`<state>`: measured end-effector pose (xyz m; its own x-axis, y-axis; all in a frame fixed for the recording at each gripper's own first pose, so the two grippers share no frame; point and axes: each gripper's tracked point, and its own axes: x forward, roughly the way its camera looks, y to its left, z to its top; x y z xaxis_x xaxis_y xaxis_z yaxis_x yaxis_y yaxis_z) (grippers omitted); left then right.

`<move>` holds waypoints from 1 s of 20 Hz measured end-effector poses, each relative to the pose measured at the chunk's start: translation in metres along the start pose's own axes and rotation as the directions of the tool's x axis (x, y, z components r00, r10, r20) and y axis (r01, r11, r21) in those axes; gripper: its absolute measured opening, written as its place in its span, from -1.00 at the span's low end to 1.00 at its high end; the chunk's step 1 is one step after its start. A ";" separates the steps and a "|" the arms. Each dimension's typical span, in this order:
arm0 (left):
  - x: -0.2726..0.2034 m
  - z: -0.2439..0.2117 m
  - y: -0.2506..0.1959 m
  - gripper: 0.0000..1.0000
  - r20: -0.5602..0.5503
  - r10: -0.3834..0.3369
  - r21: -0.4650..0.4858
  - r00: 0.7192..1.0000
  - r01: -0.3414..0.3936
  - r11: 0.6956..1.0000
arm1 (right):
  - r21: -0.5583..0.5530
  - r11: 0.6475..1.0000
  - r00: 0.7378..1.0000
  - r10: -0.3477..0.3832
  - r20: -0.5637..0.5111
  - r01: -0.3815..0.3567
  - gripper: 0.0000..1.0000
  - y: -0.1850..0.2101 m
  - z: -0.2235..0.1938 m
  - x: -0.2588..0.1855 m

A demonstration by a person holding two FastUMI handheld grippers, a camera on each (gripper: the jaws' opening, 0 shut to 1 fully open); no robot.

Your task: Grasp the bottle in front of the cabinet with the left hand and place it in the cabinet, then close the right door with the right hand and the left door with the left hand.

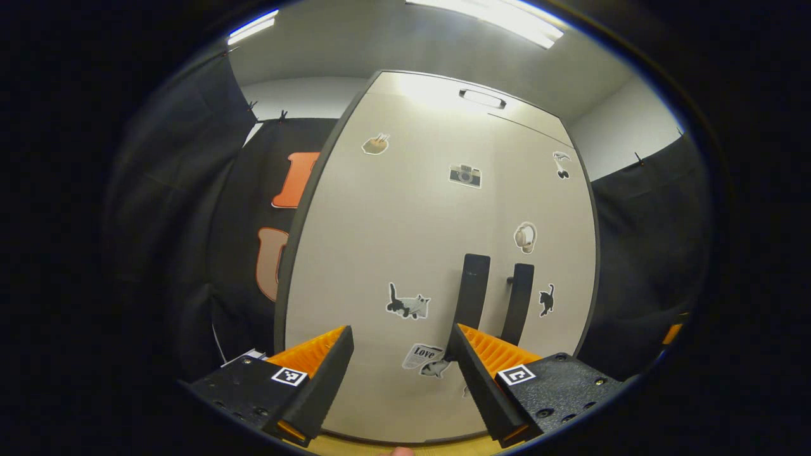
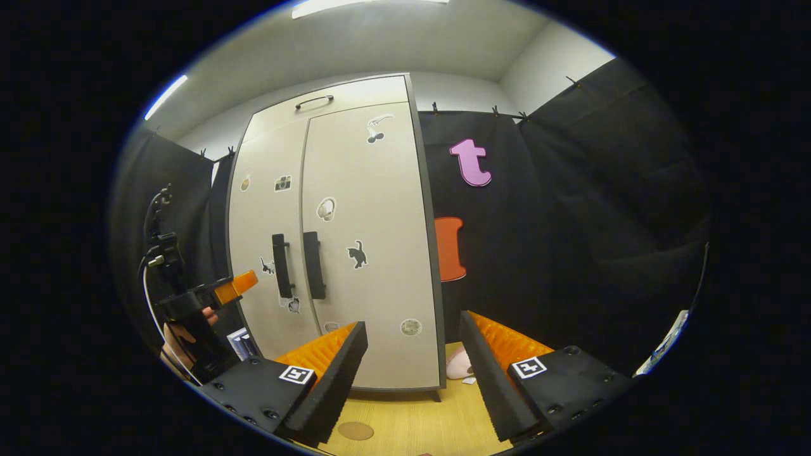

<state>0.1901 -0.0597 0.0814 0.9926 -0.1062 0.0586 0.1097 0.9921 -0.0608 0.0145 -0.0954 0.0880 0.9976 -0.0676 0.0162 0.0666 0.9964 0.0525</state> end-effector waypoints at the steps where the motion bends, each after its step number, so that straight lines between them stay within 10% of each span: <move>1: -0.009 0.003 0.006 0.88 0.004 0.012 0.006 1.000 -0.012 1.000 | -0.001 1.000 1.000 0.005 -0.003 -0.005 0.94 0.002 -0.002 0.001; 20: -0.182 -0.007 0.081 0.88 0.003 0.193 0.080 0.981 -0.193 0.978 | 0.003 0.993 0.990 0.115 -0.078 -0.115 0.94 0.055 -0.070 0.006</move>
<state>0.0186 0.0394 0.0585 0.9950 0.0875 0.0486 -0.0881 0.9961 0.0093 0.0251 -0.0377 0.0215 0.9971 0.0520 -0.0554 -0.0491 0.9974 0.0537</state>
